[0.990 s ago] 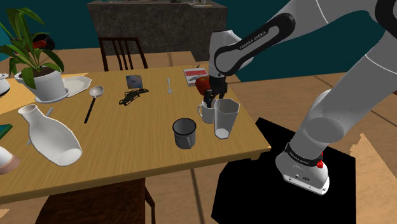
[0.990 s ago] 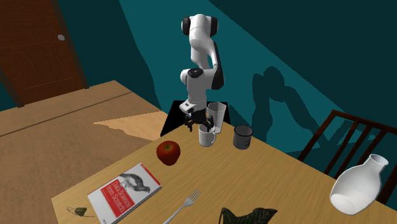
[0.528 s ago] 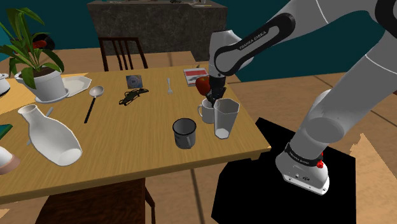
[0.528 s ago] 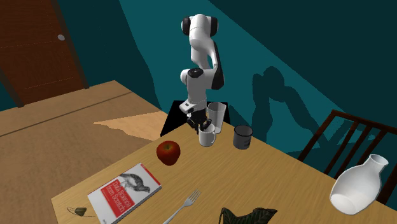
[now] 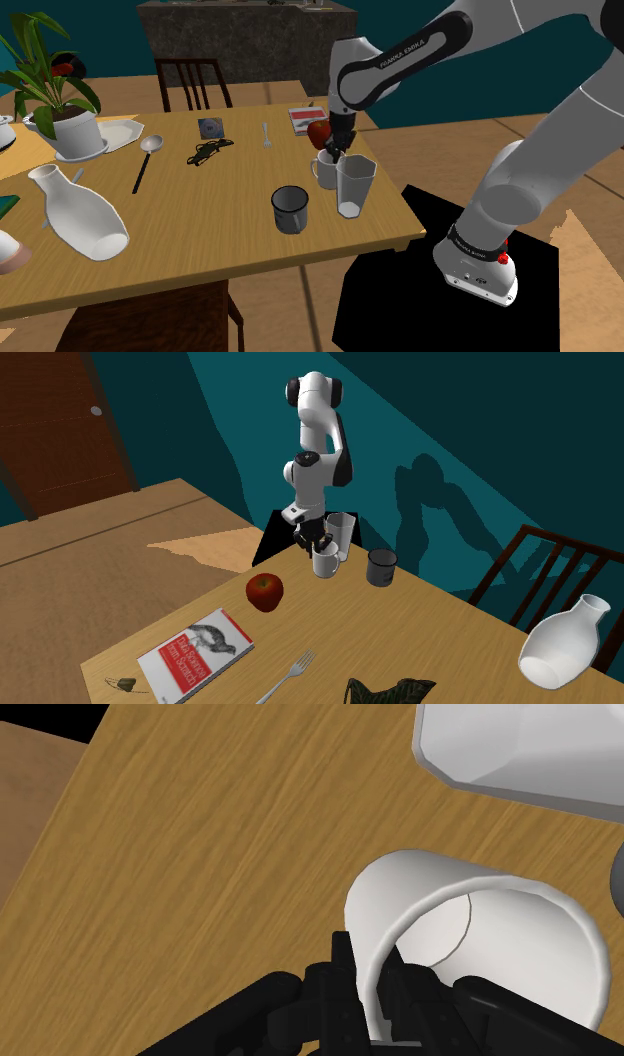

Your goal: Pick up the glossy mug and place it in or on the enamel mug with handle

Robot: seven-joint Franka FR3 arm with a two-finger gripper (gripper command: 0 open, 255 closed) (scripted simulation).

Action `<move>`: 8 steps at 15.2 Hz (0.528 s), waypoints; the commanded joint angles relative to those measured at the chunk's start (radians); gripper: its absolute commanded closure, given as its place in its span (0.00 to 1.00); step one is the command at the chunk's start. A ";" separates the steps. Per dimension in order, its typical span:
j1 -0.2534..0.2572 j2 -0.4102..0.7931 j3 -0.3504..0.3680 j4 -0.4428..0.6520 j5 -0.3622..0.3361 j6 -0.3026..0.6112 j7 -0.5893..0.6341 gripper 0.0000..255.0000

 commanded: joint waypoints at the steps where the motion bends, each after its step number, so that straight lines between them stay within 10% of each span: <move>1: 0.000 -0.017 -0.001 0.012 0.000 -0.029 0.001 1.00; 8: -0.001 -0.064 -0.006 0.068 -0.002 -0.132 0.004 1.00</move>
